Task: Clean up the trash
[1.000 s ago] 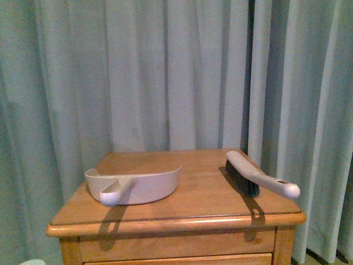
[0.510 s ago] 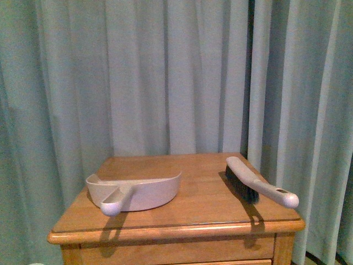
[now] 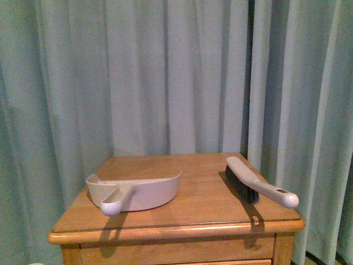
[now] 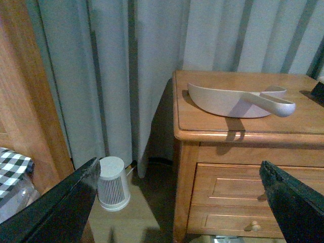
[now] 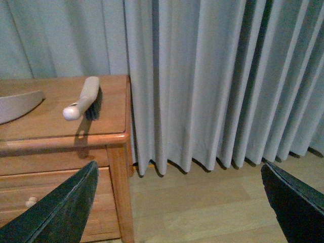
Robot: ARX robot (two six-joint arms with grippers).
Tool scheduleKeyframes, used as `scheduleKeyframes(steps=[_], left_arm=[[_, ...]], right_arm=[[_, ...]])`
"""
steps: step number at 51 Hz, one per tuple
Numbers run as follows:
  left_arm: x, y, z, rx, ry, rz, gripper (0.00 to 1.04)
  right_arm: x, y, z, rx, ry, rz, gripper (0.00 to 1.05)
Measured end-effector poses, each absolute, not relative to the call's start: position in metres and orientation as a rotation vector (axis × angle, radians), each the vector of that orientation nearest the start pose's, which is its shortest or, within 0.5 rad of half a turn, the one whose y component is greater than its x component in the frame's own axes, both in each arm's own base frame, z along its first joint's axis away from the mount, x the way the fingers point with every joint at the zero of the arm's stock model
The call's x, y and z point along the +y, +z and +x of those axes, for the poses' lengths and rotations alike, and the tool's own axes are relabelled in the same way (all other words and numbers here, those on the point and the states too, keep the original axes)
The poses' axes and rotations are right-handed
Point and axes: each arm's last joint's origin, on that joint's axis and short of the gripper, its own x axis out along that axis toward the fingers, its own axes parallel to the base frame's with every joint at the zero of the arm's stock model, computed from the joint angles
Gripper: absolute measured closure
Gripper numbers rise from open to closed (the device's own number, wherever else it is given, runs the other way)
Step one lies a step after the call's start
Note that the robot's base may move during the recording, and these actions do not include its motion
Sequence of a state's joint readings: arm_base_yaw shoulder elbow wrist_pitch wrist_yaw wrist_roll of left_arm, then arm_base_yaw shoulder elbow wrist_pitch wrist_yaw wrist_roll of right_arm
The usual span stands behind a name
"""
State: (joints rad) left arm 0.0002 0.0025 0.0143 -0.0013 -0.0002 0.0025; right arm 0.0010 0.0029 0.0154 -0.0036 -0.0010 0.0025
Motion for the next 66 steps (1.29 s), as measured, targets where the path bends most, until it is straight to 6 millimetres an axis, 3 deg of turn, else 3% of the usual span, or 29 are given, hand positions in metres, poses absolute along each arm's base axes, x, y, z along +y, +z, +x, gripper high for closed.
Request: scheduleKeyframes(steps=[13, 22, 28, 32, 38, 43, 46, 53, 66], left_arm=[[0.000, 0.168, 0.097, -0.010, 0.000, 0.002, 0.08], [-0.004, 0.173, 0.109, 0.119, -0.221, -0.094, 0.08], [-0.015, 0.224, 0.147, 0.145, -0.219, -0.039, 0.08], [-0.031, 0.245, 0.173, 0.207, -0.242, 0.035, 0.08], [-0.081, 0.279, 0.231, 0.357, -0.309, 0.212, 0.08], [-0.114, 0.294, 0.266, 0.415, -0.325, 0.283, 0.08], [-0.132, 0.297, 0.289, 0.447, -0.302, 0.326, 0.08], [-0.149, 0.286, 0.321, 0.526, -0.237, 0.374, 0.08], [-0.157, 0.263, 0.353, 0.640, -0.147, 0.386, 0.08]], right_arm=[[0.000, 0.168, 0.097, -0.009, 0.002, 0.002, 0.07], [0.000, 0.168, 0.097, -0.009, 0.002, 0.002, 0.07], [0.000, 0.168, 0.097, -0.009, 0.002, 0.002, 0.07], [0.000, 0.168, 0.097, -0.009, 0.002, 0.002, 0.07], [0.000, 0.168, 0.097, -0.009, 0.002, 0.002, 0.07], [0.000, 0.168, 0.097, -0.009, 0.002, 0.002, 0.07], [0.000, 0.168, 0.097, -0.009, 0.002, 0.002, 0.07], [0.000, 0.168, 0.097, -0.009, 0.002, 0.002, 0.07], [0.000, 0.168, 0.097, -0.009, 0.002, 0.002, 0.07]])
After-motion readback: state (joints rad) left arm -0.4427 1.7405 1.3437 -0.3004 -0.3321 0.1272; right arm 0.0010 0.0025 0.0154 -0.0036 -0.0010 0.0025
